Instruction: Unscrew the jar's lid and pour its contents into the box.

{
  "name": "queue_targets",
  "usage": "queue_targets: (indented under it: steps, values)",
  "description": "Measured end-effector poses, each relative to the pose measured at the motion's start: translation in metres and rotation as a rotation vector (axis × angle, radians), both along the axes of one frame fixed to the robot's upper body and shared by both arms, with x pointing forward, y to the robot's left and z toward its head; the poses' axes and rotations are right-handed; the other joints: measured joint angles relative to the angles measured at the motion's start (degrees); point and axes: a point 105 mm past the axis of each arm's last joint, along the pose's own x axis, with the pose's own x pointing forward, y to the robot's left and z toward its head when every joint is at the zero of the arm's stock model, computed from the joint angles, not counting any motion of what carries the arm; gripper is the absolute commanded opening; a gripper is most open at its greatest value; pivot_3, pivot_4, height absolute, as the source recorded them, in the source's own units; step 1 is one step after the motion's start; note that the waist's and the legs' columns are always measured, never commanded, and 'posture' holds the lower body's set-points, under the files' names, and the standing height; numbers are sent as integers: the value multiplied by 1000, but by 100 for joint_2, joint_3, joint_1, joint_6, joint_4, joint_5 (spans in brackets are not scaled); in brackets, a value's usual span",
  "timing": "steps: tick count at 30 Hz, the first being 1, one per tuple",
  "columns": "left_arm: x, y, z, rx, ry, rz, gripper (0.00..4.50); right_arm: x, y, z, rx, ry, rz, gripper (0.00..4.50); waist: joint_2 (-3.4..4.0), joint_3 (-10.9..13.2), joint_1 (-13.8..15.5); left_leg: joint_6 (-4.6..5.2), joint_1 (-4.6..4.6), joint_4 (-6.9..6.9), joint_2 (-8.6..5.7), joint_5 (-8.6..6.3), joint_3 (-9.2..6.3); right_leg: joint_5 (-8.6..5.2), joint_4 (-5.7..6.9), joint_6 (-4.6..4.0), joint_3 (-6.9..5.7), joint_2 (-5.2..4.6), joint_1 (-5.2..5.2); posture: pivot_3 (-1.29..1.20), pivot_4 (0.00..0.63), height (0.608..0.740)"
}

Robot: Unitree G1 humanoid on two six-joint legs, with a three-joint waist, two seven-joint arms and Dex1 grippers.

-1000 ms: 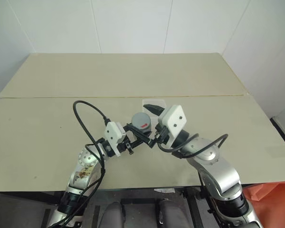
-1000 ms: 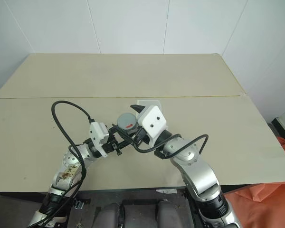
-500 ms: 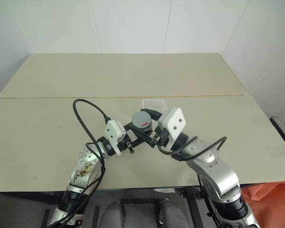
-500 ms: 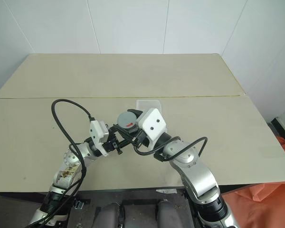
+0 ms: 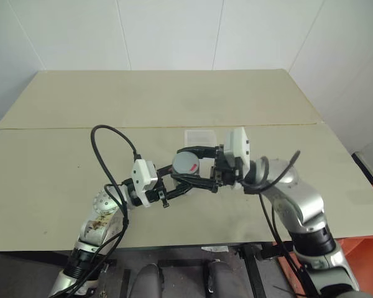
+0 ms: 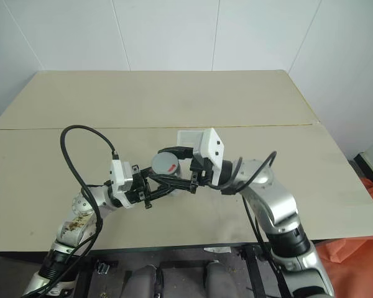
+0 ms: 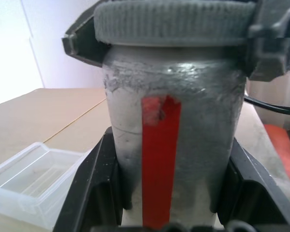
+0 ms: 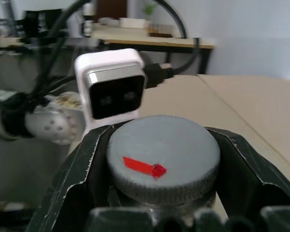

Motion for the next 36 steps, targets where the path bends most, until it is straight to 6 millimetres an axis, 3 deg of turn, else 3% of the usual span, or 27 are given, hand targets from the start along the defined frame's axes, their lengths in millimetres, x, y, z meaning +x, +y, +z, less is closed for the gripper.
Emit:
queue_targets:
  steps: [8, 18, 20, 23, 24, 27, 31, 36]
  values:
    - [-4, -3, 1, 9, -3, -34, 1975, 11, 3, 6, -137, -19, 362, 2912, 1, 1, 12, 0, -5, -2, 0, 0, 1, 15, -2, -27, 0, 0, -2, 0, 150, 740]
    - [0, 5, -6, 21, 43, 21, 1975, 25, 9, -1, -193, -9, 415, 2912, 2, 1, 20, 0, -7, -3, -1, 0, 3, 16, -1, -29, 0, -3, -4, 0, 150, 740]
    - [-1, 3, -5, 20, 40, 21, 1975, 26, 7, -1, -192, -13, 411, 3545, 2, 1, 26, 0, -7, -2, -1, 0, 3, 16, 0, -29, -1, -3, -5, 0, 150, 740]
    - [-6, 3, -8, 17, 49, 17, 1975, 32, -13, 5, -199, -19, 353, 4375, 2, 1, 57, 0, -8, -2, -7, 0, 5, 15, -2, -29, -2, -10, -4, 0, 150, 740]
    - [-6, 3, -9, 20, 53, 13, 1975, 34, -19, 8, -182, -23, 330, 4445, 2, 1, 54, 0, -8, -1, -6, 0, 5, 15, -3, -29, -2, -10, -4, 0, 150, 740]
    - [-12, -4, -11, 25, 52, -35, 1975, 37, -34, 18, -116, -47, 277, 4445, 2, 1, 42, 0, -8, -3, -6, 0, 5, 15, -3, -29, -2, -9, -4, 0, 150, 740]
    - [-12, -6, -9, 26, 45, -57, 1975, 34, -56, 17, -96, -46, 216, 4445, 2, 1, 39, 0, -7, -3, -6, 0, 3, 15, -1, -29, -2, -7, -5, 0, 150, 740]
    - [-7, -4, -7, 28, 31, -60, 1975, 18, -71, 19, -91, -79, 177, 4445, 2, 1, 20, 0, -5, -3, -6, 0, 4, 15, 0, -28, 1, -7, -4, 0, 150, 740]
